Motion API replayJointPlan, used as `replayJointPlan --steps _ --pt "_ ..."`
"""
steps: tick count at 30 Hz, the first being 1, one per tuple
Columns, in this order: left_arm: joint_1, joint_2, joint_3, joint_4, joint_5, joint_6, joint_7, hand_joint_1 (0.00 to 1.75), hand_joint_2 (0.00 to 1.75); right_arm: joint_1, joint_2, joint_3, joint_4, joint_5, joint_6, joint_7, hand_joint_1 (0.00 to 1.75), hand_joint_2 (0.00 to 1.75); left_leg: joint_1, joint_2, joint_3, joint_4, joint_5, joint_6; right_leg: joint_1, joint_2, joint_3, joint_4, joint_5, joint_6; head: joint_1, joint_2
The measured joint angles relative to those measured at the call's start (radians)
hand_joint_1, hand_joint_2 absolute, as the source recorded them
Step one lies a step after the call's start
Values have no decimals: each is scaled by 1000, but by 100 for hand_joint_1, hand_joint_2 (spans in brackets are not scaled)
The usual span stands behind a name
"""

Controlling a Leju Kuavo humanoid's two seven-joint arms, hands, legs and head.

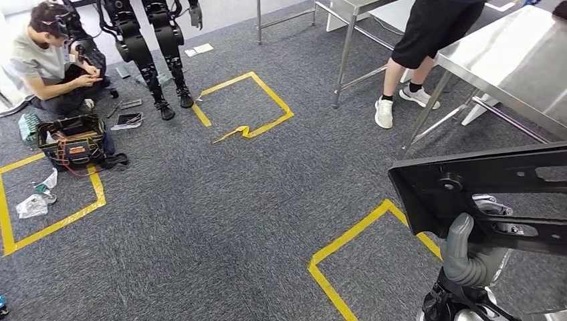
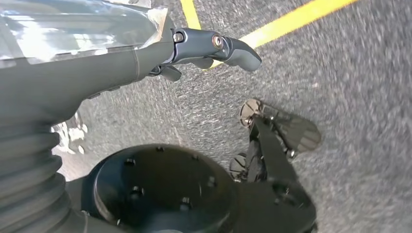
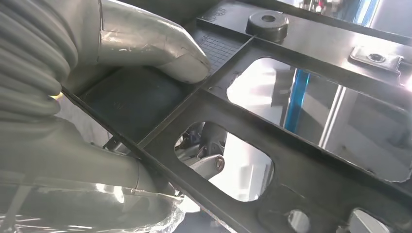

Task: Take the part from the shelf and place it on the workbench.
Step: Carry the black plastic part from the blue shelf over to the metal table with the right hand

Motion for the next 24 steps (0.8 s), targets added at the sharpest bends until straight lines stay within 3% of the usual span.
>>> replayJointPlan --steps 1,2,4,5,7,9,10,12,14,15,16,17,18,20,21,23,24 --pt "1 0 0 0 0 0 0 0 175 1 0 0 0 0 0 0 175 175 0 14 0 0 -1 0 -1 -3 -9 24 -5 6 0 0" --pt "1 0 0 0 0 0 0 0 175 2 0 -1 0 0 0 0 175 175 0 28 0 0 -2 -1 -3 -7 4 5 5 15 1 0" --pt "0 1 0 0 0 7 7 0 175 3 0 -1 -1 0 0 0 175 175 -1 50 4 1 -6 -6 -5 -38 84 -137 51 31 2 0" --pt "0 2 0 0 0 13 14 0 175 4 0 -1 -3 0 0 0 175 175 -4 60 7 1 -9 -11 -3 -58 125 -208 71 32 1 0" --pt "0 9 0 0 0 22 30 0 175 9 1 -2 -10 0 0 0 175 175 -9 76 12 3 -15 -21 4 -79 166 -278 89 18 -1 0" --pt "-1 17 0 0 2 23 40 0 175 16 1 -2 -17 -1 -1 0 175 175 -9 91 17 2 -20 -30 5 -57 165 -277 91 0 -3 0" --pt "-2 20 0 0 2 23 44 0 175 17 1 -2 -19 -1 -1 0 175 175 -7 83 18 7 -26 -36 1 -46 164 -279 93 -6 -4 0" --pt "-3 24 0 0 4 24 50 0 175 16 2 -2 -21 -2 0 0 175 175 -1 36 -5 64 -66 -45 -8 -26 166 -282 95 -21 -7 0" --pt "-1 26 0 1 5 25 55 0 175 15 5 -2 -21 -3 1 0 175 175 1 -11 -70 196 -132 -48 -8 -7 166 -282 96 -32 -10 0" --pt "0 27 0 1 6 26 58 0 175 15 6 -2 -21 -3 3 0 175 175 1 -19 -105 261 -155 -49 -7 5 166 -281 96 -35 -10 0" --pt "1 28 0 1 6 26 60 0 175 16 7 -2 -21 -3 5 0 175 175 2 -22 -130 299 -160 -49 -6 17 166 -281 97 -36 -10 0" --pt "1 29 1 2 7 26 63 0 175 16 7 -2 -21 -3 8 2 175 175 3 -23 -137 301 -145 -49 -5 31 167 -280 96 -35 -10 0" --pt "1 30 1 2 8 26 65 0 175 16 8 -2 -21 -4 12 3 175 175 5 -26 -122 260 -110 -48 -6 44 169 -280 96 -35 -10 0" --pt "1 33 1 2 9 26 67 0 175 16 9 -2 -22 -5 18 6 175 175 13 -61 -63 124 -33 -48 -5 70 169 -276 96 -33 -10 0" --pt "1 33 1 2 9 24 65 0 175 16 10 -2 -22 -5 20 7 175 175 17 -80 -40 69 -10 -47 -3 82 166 -274 96 -30 -10 0" --pt "0 29 0 2 7 20 55 0 175 16 12 -2 -22 -5 24 8 175 175 15 -99 -24 28 -3 -43 -2 102 157 -273 99 -18 -9 0" --pt "0 23 0 2 5 19 49 0 175 16 12 -4 -22 -5 26 8 175 175 11 -87 -24 26 0 -37 -3 112 151 -276 102 -10 -9 0"
